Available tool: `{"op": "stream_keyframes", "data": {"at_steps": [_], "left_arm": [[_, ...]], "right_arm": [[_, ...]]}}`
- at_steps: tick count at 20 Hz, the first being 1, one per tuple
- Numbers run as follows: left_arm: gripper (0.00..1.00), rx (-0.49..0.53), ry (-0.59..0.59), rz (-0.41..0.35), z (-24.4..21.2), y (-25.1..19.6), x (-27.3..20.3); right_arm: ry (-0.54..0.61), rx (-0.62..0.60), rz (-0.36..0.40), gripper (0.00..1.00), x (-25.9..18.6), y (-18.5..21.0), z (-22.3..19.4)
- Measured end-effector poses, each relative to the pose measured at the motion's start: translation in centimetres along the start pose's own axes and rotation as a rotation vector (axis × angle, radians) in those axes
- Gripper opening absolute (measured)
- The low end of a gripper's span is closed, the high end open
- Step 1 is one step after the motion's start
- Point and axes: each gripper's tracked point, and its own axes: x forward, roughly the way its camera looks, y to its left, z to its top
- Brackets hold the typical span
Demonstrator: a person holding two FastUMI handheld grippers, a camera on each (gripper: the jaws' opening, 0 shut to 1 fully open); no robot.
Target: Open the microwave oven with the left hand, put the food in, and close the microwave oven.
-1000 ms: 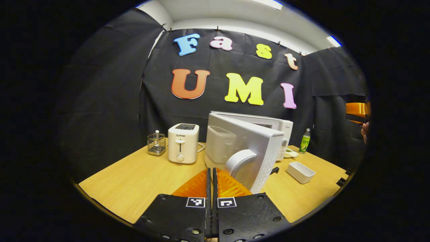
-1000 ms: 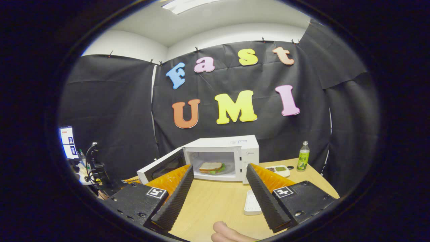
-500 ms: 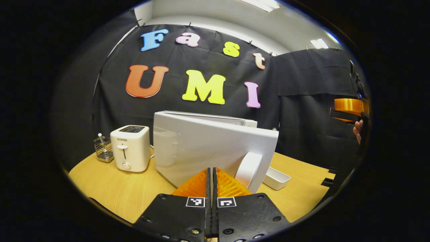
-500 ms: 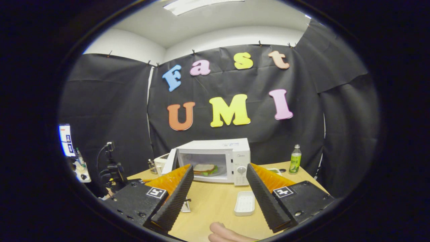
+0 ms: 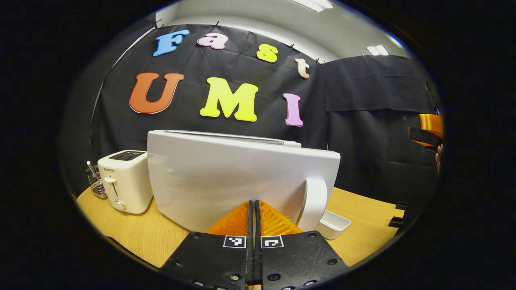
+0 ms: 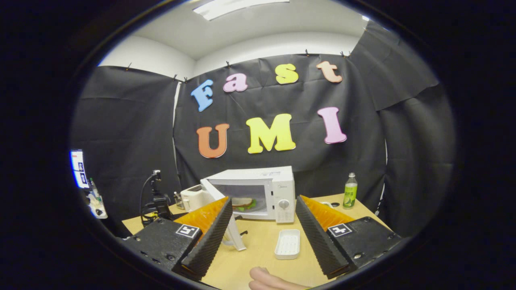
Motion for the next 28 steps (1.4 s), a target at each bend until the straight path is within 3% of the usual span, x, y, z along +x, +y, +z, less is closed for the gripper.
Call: {"op": "stream_keyframes", "data": {"at_steps": [1, 2, 3, 4, 5, 6, 15, 16, 17, 18, 22, 23, 24, 25, 26, 27, 28], "left_arm": [[0.0, 0.003, -0.002, 0.005, 0.1, 0.1, 0.9], [0.0, 0.004, -0.002, 0.007, 0.1, 0.0, 1.7], [0.0, 0.005, 0.003, 0.009, 0.0, -0.1, 2.6], [0.0, 0.01, 0.008, 0.016, -0.1, -0.1, 3.6], [0.0, 0.019, 0.015, 0.028, -0.3, -0.1, 4.5], [0.0, 0.027, 0.016, 0.033, -0.3, -0.1, 5.3], [0.0, 0.013, 0.041, 0.116, -0.5, 0.3, 12.9], [0.0, 0.002, 0.053, 0.128, -0.6, 0.4, 13.9], [0.0, -0.009, 0.054, 0.14, -0.5, 0.5, 14.8], [0.0, -0.016, 0.05, 0.158, -0.4, 0.7, 15.6], [0.0, -0.007, 0.045, 0.213, -0.5, 1.0, 16.5], [0.0, 0.0, 0.045, 0.217, -0.5, 0.8, 16.7], [0.0, -0.004, 0.053, 0.22, -0.7, 0.8, 16.6], [0.0, -0.026, 0.065, 0.223, -1.1, 0.6, 16.6], [0.0, -0.051, 0.071, 0.231, -1.3, 0.4, 16.2], [0.0, -0.067, 0.073, 0.231, -1.4, 0.1, 15.8], [0.0, -0.064, 0.067, 0.241, -1.1, -0.1, 15.1]], "right_arm": [[0.001, 0.006, -0.006, 1.0, 0.1, -0.5, -0.2], [0.002, 0.011, -0.011, 0.92, 0.2, -0.9, -0.3], [0.006, 0.014, -0.016, 0.91, 0.3, -1.4, -0.5], [0.01, 0.016, -0.02, 0.91, 0.5, -1.9, -0.7], [0.014, 0.016, -0.022, 1.0, 0.6, -2.2, -0.9], [0.018, 0.013, -0.023, 0.91, 0.7, -2.6, -1.0], [0.052, 0.028, -0.043, 0.91, 1.8, -5.8, -3.0], [0.055, 0.028, -0.044, 1.0, 2.0, -6.0, -3.0], [0.059, 0.026, -0.044, 1.0, 2.1, -6.1, -3.3], [0.062, 0.027, -0.044, 0.92, 2.1, -6.2, -3.4], [0.068, 0.028, -0.058, 0.92, 1.7, -7.1, -3.9], [0.068, 0.03, -0.062, 1.0, 1.6, -7.3, -4.0], [0.07, 0.03, -0.069, 1.0, 1.4, -7.6, -4.0], [0.07, 0.029, -0.075, 0.92, 1.4, -7.7, -4.0], [0.076, 0.025, -0.084, 1.0, 1.3, -7.9, -3.9], [0.085, 0.022, -0.093, 0.91, 1.1, -8.1, -4.0], [0.089, 0.019, -0.098, 1.0, 0.9, -8.0, -4.0]]}}
